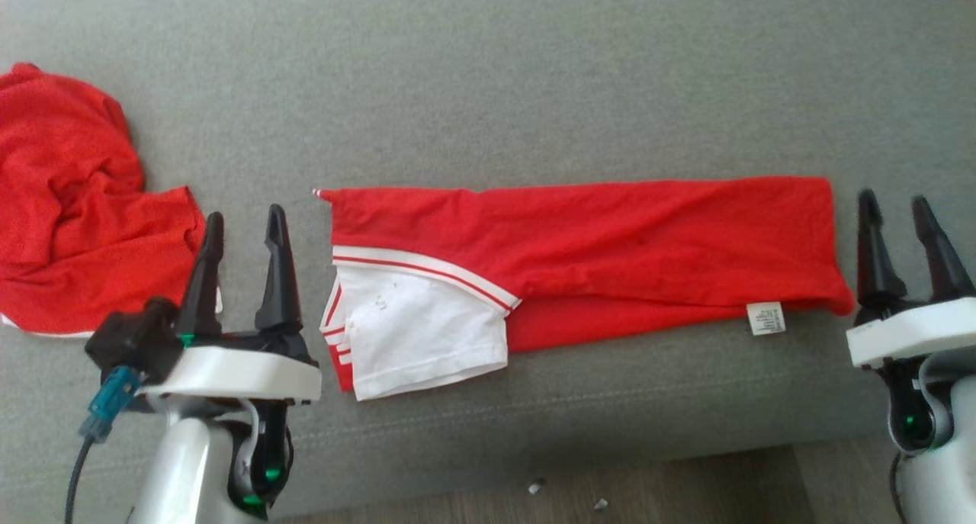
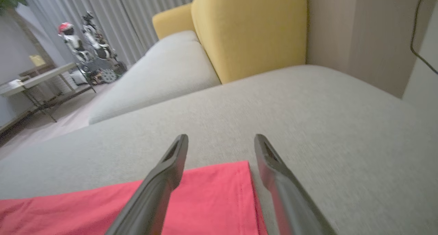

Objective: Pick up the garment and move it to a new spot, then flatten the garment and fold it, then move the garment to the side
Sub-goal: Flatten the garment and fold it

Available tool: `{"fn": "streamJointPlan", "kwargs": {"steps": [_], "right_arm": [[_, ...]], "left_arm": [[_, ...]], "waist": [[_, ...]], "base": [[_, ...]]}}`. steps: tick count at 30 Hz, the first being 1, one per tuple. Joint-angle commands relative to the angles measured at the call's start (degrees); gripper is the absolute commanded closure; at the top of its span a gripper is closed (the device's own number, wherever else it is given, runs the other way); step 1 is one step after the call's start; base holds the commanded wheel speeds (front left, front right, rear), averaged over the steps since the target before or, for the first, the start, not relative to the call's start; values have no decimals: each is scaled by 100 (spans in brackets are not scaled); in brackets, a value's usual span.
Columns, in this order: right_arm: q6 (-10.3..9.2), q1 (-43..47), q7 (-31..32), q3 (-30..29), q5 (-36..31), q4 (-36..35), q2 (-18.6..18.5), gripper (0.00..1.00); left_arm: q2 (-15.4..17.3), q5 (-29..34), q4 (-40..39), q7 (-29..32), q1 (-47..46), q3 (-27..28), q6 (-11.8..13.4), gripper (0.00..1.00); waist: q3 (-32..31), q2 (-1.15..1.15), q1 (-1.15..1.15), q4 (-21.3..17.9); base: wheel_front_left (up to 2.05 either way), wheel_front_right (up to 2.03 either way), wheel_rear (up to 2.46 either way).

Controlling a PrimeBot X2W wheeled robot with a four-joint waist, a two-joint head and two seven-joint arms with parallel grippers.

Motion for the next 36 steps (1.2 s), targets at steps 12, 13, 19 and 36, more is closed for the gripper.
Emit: {"fn": "streamJointPlan", "kwargs": {"steps": [12, 13, 19, 36], "right_arm": [[19, -702, 258, -792, -609, 1249, 532, 0], [19, -758, 271, -802, -652, 1339, 554, 0], [19, -1048, 268, -919, -783, 1797, 575, 0], [19, -1360, 524, -457, -330, 2320, 266, 100]], "left_arm": [[-103, 243, -11, -70, -403, 381, -243, 0], [-106, 221, -13, -70, -415, 398, -250, 0], [-111, 222, -48, -70, -506, 386, -262, 0], [-112, 171, -86, -70, -621, 570, -217, 0]], "waist": [[472, 0, 0, 153], [510, 0, 0, 156], [670, 0, 0, 189], [735, 0, 0, 139]], "base": [[0, 0, 0], [0, 0, 0], [0, 0, 0], [0, 0, 0]]}}
